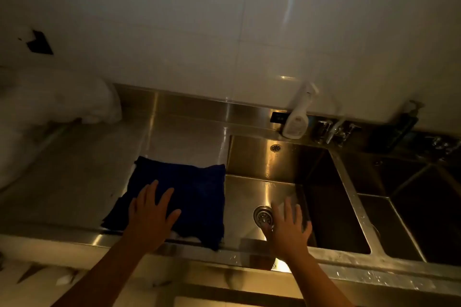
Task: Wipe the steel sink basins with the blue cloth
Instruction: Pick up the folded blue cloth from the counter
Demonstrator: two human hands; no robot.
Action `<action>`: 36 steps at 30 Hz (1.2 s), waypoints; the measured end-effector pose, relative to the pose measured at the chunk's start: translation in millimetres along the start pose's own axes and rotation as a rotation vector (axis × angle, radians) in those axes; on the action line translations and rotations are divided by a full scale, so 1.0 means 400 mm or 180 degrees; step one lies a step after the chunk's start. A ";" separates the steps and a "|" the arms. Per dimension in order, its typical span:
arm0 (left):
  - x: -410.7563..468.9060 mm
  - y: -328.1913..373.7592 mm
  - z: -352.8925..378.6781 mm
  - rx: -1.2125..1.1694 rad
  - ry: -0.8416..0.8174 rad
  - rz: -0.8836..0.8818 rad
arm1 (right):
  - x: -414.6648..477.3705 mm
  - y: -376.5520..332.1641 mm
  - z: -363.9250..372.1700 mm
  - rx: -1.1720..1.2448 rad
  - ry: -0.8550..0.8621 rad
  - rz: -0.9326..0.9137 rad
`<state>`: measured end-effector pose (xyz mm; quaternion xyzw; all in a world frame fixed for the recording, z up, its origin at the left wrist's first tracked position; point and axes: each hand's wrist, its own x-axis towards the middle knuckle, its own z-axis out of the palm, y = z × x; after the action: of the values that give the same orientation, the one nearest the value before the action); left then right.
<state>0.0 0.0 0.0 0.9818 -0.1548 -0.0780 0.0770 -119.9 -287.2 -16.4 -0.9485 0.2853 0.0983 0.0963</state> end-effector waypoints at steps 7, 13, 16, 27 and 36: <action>0.048 -0.045 0.007 -0.0023 0.0058 -0.0234 | 0.085 -0.081 0.033 -0.0033 0.0001 -0.0278; 0.080 -0.075 -0.034 0.0060 0.0025 -0.0359 | 0.126 -0.160 0.065 0.0016 -0.0157 -0.0465; 0.105 -0.105 -0.040 0.0070 -0.0057 -0.0378 | 0.137 -0.212 0.073 0.0038 -0.0218 -0.0480; 0.223 -0.275 -0.051 -0.0005 -0.0445 0.0171 | 0.122 -0.468 0.122 0.0155 -0.0357 -0.0314; 0.292 -0.365 0.001 -0.0174 -0.0627 0.0558 | 0.152 -0.614 0.155 0.0015 -0.0431 -0.0444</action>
<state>152.6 100.4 -41.1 0.9497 -0.2446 -0.1711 0.0947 59.1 -102.8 -59.7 -0.9571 0.2115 0.1545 0.1241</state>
